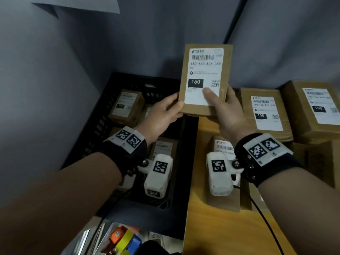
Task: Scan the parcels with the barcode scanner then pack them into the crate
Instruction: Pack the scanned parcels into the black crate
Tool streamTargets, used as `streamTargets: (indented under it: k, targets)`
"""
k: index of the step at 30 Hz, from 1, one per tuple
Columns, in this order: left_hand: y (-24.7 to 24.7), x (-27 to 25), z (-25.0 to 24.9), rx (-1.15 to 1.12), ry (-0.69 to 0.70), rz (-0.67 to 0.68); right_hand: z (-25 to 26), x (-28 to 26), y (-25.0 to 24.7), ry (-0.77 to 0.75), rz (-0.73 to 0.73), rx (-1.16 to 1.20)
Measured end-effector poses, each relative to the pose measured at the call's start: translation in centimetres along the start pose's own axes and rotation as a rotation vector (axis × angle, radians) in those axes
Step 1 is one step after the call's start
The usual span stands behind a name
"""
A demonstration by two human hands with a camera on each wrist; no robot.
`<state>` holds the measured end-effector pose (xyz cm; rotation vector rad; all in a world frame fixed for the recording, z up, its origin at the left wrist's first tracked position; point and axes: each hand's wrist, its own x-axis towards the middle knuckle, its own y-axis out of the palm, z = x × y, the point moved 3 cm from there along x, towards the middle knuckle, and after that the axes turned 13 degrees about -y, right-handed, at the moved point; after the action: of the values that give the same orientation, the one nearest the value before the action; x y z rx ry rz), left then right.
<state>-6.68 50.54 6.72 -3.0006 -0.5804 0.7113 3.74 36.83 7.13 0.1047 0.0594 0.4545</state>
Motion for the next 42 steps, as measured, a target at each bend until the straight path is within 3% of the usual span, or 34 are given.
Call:
streamTargets:
  k: [9,15,21,26,31,37,42]
  targets:
    - [-7.9,-1.9,0.9,0.103,0.102,-0.111,-2.4,-0.7,8.9,-0.046,-0.072,-0.008]
    - [-12.6,0.2,3.6,0.309,-0.118,-0.181,-6.8,0.4,12.9,0.057,-0.078,-0.063]
    - [-15.1,3.7,5.3,0.487,-0.207,-0.08,-11.3,2.8,14.9,0.112,-0.155,-0.221]
    - [-17.8,7.2,7.4,0.559,-0.22,-0.288,-15.4,5.1,15.3,0.19,-0.171,-0.37]
    - [-20.5,8.9,9.6,0.6,-0.219,-0.335,-18.7,6.3,16.7,0.255,-0.04,-0.458]
    - [-21.9,9.7,11.1,0.584,-0.232,-0.37,-19.6,7.7,18.0,0.172,-0.074,-0.54]
    - [-21.9,10.2,11.2,0.58,-0.233,-0.371,-19.8,8.7,18.6,0.147,0.129,-0.582]
